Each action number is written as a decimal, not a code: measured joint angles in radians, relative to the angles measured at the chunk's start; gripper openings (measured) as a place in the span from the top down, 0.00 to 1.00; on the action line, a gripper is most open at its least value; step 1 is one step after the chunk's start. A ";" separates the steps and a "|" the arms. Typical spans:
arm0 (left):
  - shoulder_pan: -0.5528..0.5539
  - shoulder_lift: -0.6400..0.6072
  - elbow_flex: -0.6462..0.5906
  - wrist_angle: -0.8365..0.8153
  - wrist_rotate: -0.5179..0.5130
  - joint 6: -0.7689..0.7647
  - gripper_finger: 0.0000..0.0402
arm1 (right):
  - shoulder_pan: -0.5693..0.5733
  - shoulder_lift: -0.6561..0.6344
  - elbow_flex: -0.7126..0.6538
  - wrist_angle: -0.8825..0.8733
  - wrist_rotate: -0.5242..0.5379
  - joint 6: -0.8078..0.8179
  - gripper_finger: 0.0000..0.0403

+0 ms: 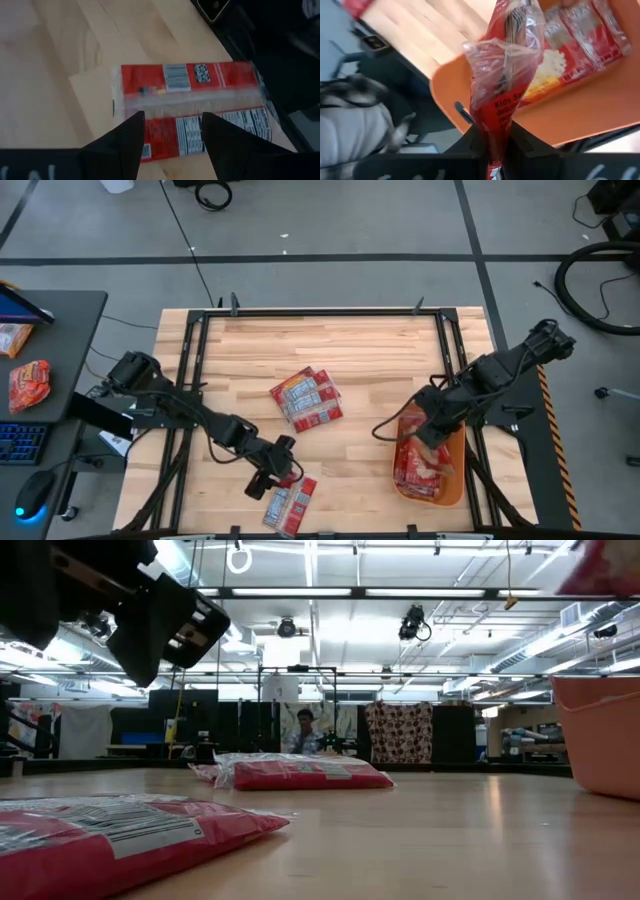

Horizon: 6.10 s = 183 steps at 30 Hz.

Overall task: Sort popcorn bags into baskets
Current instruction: Put the red popcorn bag into the orange bin

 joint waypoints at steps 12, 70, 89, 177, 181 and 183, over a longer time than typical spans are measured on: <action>-0.006 0.038 0.000 0.056 -0.002 -0.005 0.51 | 0.010 0.000 -0.247 0.068 -0.141 0.092 0.90; 0.308 0.181 -0.003 0.194 -0.452 0.275 0.51 | 0.029 0.203 -0.134 0.754 0.744 -0.943 0.61; 0.268 0.093 -0.001 -0.208 -0.082 0.104 0.51 | -0.019 0.651 -0.134 1.252 0.693 -1.372 0.61; 0.269 -0.085 -0.001 -0.246 -0.159 0.079 0.51 | 0.031 -0.031 -0.134 0.275 -0.026 -0.233 0.98; 0.270 -0.085 -0.001 -0.225 -0.160 0.099 0.51 | 0.028 0.009 -0.135 0.196 -0.198 -0.180 0.98; 0.270 -0.085 0.000 -0.212 -0.160 0.105 0.51 | 0.019 0.041 -0.134 0.170 -0.255 -0.183 0.98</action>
